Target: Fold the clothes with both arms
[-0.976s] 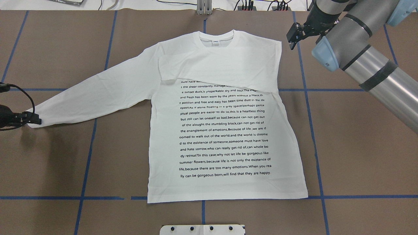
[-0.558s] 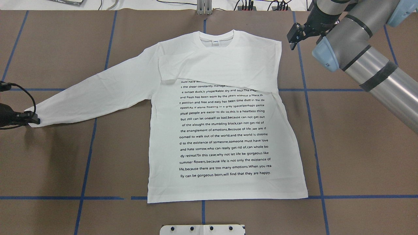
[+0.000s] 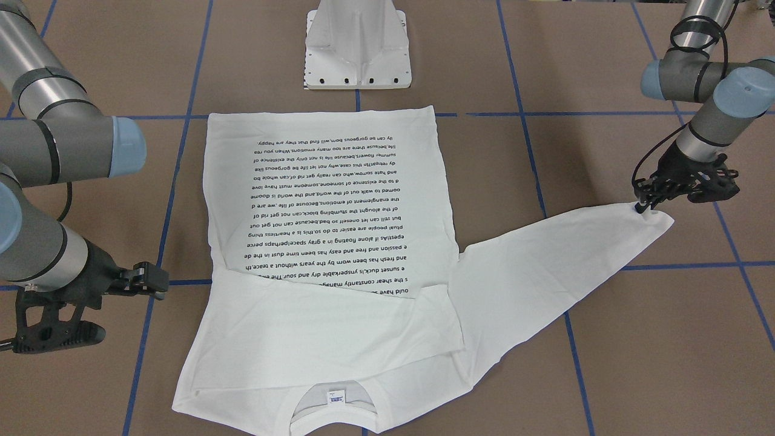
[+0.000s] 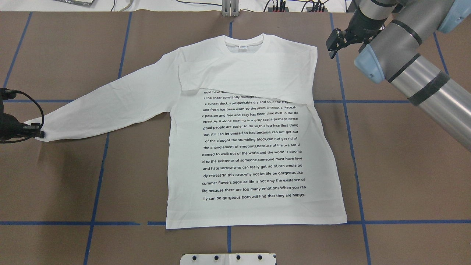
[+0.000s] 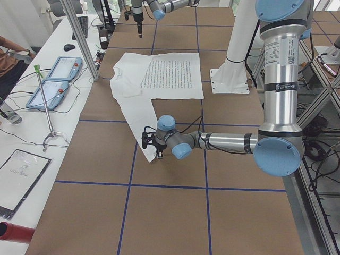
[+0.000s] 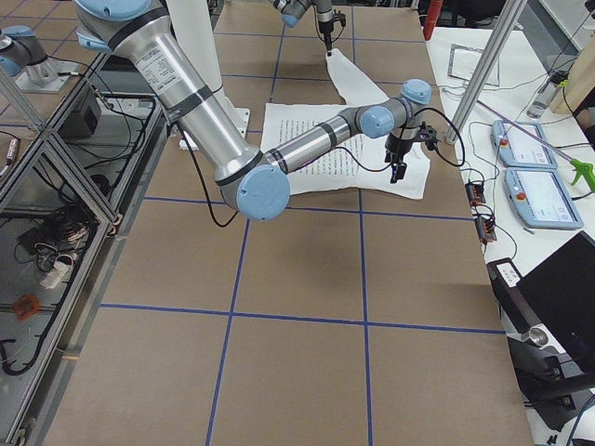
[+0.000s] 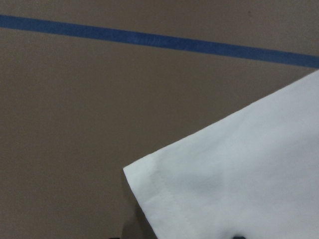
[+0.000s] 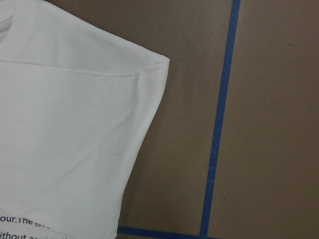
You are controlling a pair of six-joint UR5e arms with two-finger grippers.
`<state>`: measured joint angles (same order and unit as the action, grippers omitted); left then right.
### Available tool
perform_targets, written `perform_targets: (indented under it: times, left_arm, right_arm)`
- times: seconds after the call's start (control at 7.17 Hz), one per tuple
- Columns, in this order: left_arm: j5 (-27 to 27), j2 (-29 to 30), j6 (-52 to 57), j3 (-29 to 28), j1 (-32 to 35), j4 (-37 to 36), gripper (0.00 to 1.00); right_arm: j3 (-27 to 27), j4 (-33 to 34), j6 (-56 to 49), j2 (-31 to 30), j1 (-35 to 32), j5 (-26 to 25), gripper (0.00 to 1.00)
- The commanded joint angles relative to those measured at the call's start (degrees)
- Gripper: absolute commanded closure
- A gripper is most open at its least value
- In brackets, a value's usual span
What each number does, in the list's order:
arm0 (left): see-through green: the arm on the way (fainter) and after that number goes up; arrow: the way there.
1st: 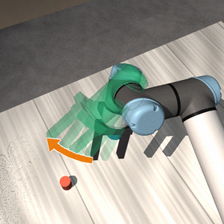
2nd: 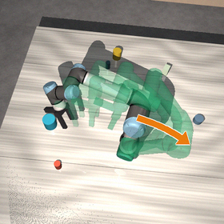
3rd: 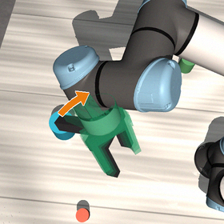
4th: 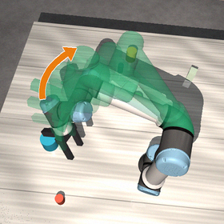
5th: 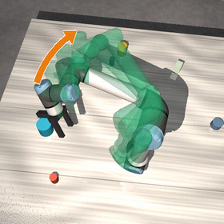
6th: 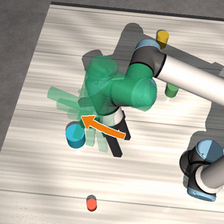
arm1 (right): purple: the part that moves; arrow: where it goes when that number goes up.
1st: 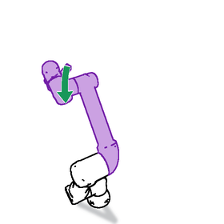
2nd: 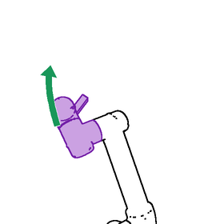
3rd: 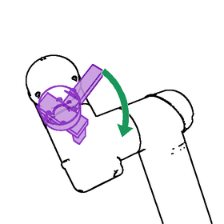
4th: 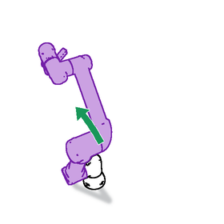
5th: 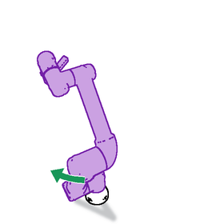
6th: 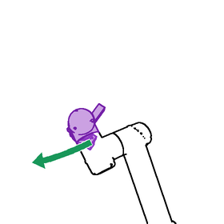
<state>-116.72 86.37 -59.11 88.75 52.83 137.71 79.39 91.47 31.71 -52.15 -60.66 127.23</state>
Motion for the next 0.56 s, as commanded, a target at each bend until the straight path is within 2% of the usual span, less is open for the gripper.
perform_targets:
  times: [0.0, 0.28, 0.42]
  left_arm:
    - [-0.6, -0.1, -0.1, 4.5, 0.3, -2.0, 1.00]
    - [-0.7, 0.8, 0.0, 12.5, 0.7, -9.9, 1.00]
    - [-1.7, 6.2, 0.1, 15.5, 0.8, -17.8, 1.00]
  right_arm:
    - [1.1, -0.1, -0.7, -1.5, -0.2, 0.0, 0.00]
    - [3.2, 0.0, -2.5, -5.0, -1.6, 0.1, 0.00]
    - [4.3, -0.1, -3.7, -7.8, -2.3, 0.1, 0.00]
